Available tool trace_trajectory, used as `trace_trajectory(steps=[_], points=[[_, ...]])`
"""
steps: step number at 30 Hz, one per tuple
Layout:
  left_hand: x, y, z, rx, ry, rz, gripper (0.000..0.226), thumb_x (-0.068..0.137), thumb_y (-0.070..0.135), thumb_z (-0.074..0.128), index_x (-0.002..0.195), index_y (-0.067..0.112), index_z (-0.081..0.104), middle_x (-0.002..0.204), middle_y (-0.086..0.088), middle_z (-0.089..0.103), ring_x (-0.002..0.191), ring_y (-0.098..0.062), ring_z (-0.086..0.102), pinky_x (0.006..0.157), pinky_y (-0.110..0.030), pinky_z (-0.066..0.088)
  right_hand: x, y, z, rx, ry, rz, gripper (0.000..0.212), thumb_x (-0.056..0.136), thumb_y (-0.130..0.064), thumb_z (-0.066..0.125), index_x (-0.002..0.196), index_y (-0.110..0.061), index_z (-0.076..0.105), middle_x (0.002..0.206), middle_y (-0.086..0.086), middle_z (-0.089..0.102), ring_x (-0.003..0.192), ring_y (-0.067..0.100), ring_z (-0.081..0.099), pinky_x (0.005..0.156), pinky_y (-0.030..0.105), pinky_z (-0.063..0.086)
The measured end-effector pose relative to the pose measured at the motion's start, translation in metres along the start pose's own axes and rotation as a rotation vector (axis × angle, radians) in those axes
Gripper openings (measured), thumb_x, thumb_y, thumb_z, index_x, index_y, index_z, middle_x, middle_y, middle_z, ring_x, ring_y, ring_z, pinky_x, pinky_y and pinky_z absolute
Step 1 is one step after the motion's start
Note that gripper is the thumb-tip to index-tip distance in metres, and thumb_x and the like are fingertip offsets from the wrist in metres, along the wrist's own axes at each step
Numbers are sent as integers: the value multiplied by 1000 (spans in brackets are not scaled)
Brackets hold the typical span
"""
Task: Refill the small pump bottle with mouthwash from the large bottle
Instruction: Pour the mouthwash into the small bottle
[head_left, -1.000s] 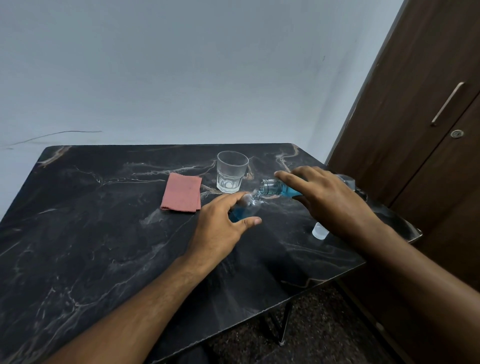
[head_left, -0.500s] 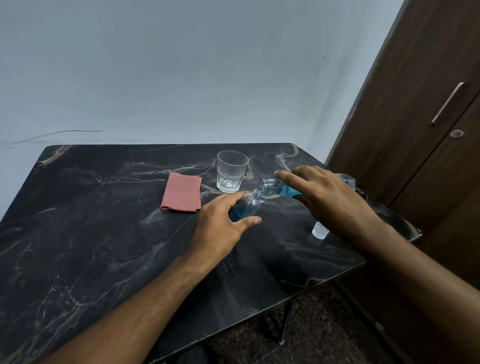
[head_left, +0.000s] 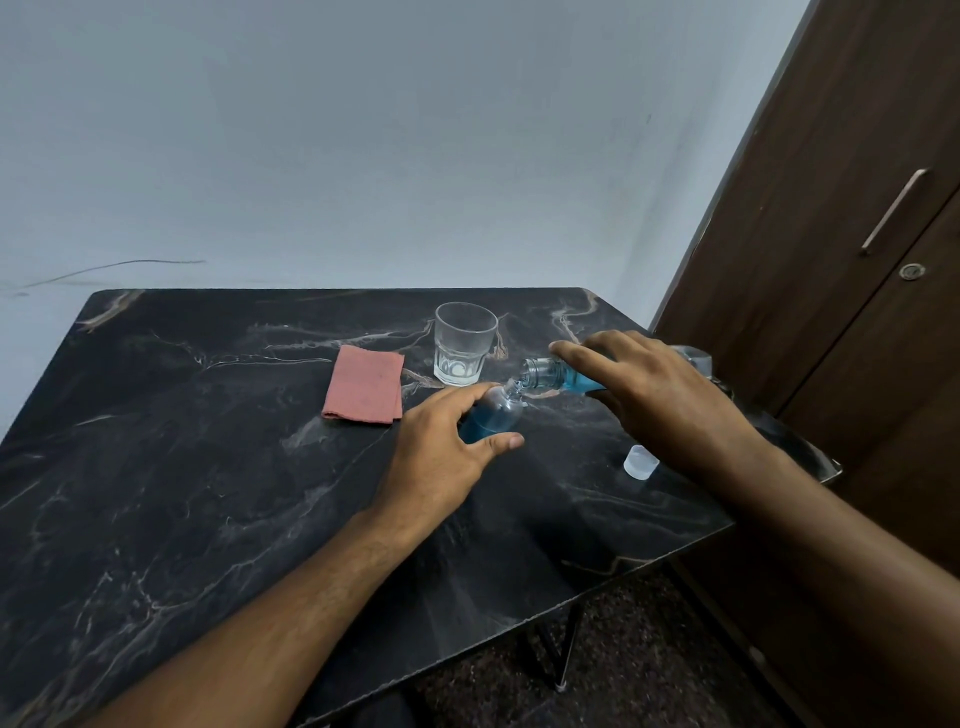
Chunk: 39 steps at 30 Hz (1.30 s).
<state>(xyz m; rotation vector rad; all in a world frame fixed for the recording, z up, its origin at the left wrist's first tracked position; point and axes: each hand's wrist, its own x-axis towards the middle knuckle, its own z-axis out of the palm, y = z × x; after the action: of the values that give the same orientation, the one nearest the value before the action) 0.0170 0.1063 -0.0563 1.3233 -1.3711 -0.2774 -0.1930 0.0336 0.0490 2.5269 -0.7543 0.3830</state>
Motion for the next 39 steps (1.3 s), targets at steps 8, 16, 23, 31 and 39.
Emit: trace_trajectory(steps=[8,16,23,31,39], points=[[0,0,0,-7,7,2,56,70,33,90,122,33,70,101,24,66,99,16,57,78,2,41,0,0,0,-1,4,-3,66,89,-5,72,148,-20,45,126,11,61,105,29,60,85,41,51],[0,-1,1,-7,16,-3,56,70,35,90,122,33,70,102,21,67,99,14,58,79,0,43,0,1,1,9,12,-4,66,89,-5,72,148,-20,46,126,11,60,105,30,60,85,43,51],[0,-1,0,-7,15,-3,56,70,37,89,122,31,70,104,21,68,101,13,58,80,-1,45,1,3,1,3,14,-2,65,90,-5,71,148,-21,45,126,11,60,106,30,60,85,44,51],[0,0,0,-8,21,6,56,70,35,89,122,29,70,99,27,63,101,17,56,80,0,43,1,2,0,2,8,-1,65,89,-5,71,147,-21,45,126,11,60,105,30,60,85,44,51],[0,0,0,-18,20,12,53,70,35,90,120,31,71,103,19,68,100,11,59,79,-2,46,1,1,-1,6,2,0,68,88,-4,72,148,-21,45,128,11,60,107,30,60,85,41,50]])
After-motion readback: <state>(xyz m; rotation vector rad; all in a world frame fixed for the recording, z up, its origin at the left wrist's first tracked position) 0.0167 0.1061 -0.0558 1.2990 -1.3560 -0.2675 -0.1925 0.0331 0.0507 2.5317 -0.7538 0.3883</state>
